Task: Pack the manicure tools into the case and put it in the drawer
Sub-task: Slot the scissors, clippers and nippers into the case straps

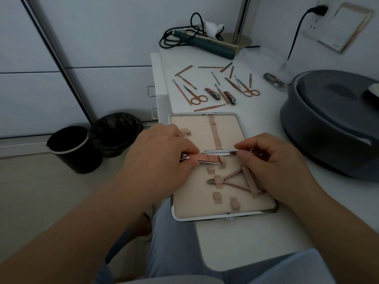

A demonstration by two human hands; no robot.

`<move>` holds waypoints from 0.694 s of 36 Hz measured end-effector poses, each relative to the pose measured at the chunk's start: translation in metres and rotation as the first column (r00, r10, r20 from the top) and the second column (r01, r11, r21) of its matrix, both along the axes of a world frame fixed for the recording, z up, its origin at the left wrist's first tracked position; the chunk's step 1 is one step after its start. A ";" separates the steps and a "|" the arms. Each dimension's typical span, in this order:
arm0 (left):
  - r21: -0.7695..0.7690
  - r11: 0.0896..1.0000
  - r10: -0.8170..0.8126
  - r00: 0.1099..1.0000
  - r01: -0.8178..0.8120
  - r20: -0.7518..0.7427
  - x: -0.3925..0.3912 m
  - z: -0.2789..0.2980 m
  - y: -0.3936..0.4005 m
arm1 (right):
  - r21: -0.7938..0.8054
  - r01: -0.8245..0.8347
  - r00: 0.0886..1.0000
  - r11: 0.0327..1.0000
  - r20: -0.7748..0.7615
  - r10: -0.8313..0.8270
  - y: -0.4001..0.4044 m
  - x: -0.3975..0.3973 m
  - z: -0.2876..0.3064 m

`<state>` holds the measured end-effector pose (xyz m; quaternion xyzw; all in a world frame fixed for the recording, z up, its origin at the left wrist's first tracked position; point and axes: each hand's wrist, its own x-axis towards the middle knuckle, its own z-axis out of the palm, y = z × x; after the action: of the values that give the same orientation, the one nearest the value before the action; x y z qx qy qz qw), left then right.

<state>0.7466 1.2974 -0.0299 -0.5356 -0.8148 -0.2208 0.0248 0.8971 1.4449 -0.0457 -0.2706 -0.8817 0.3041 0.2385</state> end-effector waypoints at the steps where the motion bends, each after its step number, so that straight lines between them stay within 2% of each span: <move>1: 0.013 1.000 0.001 1.000 -0.001 -0.004 0.001 0.000 0.001 | 0.001 -0.003 1.000 1.000 0.002 0.003 0.000 0.000 0.000; 10: 0.000 0.996 -0.089 0.995 0.089 0.042 0.010 -0.004 0.022 | 0.045 -0.031 1.000 0.999 -0.005 0.031 0.000 0.000 0.002; 16: 0.005 0.989 -0.146 0.989 0.146 0.024 -0.001 -0.003 0.011 | 0.017 -0.054 0.999 0.998 0.006 0.054 0.000 -0.001 0.004; 25: 0.066 0.996 -0.072 0.992 0.065 0.105 -0.006 -0.012 -0.004 | 0.007 -0.059 0.996 0.998 0.070 0.059 -0.003 -0.001 0.008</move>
<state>0.7405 1.2929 -0.0422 -0.5495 -0.7888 -0.2753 -0.0101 0.8964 1.4419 -0.0377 -0.2538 -0.8985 0.2974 0.1997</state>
